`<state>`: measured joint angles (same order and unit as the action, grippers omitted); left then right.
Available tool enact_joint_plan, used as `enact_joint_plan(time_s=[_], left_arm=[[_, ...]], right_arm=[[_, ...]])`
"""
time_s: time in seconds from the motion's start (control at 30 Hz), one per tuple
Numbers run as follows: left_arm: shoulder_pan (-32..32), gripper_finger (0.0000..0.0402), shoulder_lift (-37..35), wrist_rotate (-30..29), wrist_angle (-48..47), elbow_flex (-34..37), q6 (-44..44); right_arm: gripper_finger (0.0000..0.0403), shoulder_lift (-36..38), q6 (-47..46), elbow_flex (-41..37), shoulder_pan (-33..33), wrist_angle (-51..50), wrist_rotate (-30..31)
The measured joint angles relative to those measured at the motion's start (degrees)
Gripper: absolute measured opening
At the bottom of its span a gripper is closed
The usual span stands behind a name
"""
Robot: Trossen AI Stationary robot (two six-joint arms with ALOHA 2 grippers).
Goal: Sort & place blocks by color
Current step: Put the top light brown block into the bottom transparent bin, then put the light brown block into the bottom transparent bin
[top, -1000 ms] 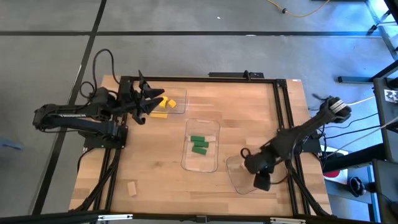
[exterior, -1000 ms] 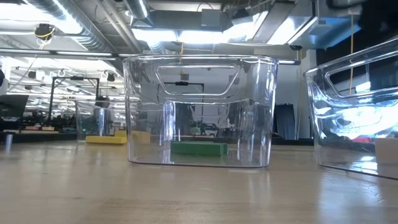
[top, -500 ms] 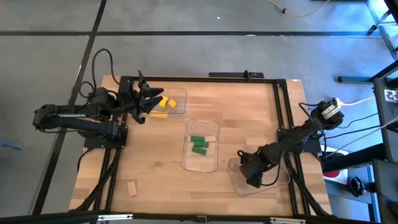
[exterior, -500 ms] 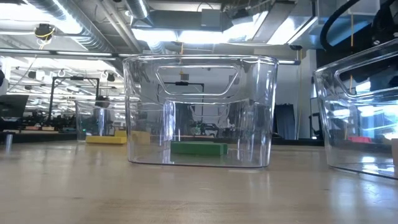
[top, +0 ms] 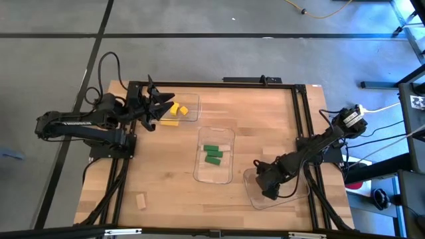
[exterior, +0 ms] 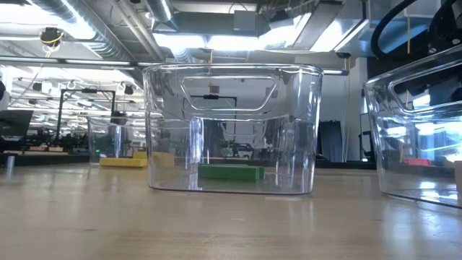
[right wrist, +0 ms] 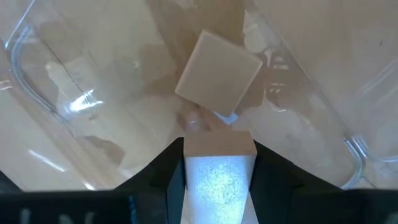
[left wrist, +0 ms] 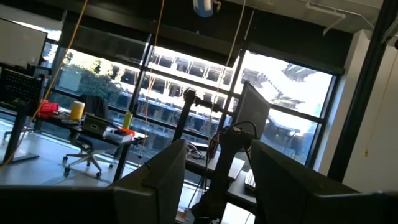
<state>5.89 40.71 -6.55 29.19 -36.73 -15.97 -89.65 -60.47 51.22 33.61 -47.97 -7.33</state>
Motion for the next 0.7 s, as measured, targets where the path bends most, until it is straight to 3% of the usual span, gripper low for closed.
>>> enact_joint_plan(time_s=[0.4,0.7], left_arm=[[0.00,0.0173,0.00,0.00,0.00,0.00,-0.01],[0.00,0.0173,0.00,0.02,0.00,0.00,-0.02]], right_arm=[[0.0144,0.00,-0.70,-0.02,0.00,-0.04,-0.18],[0.0258,0.26,0.31,-0.02,0.00,-0.71,-2.71]])
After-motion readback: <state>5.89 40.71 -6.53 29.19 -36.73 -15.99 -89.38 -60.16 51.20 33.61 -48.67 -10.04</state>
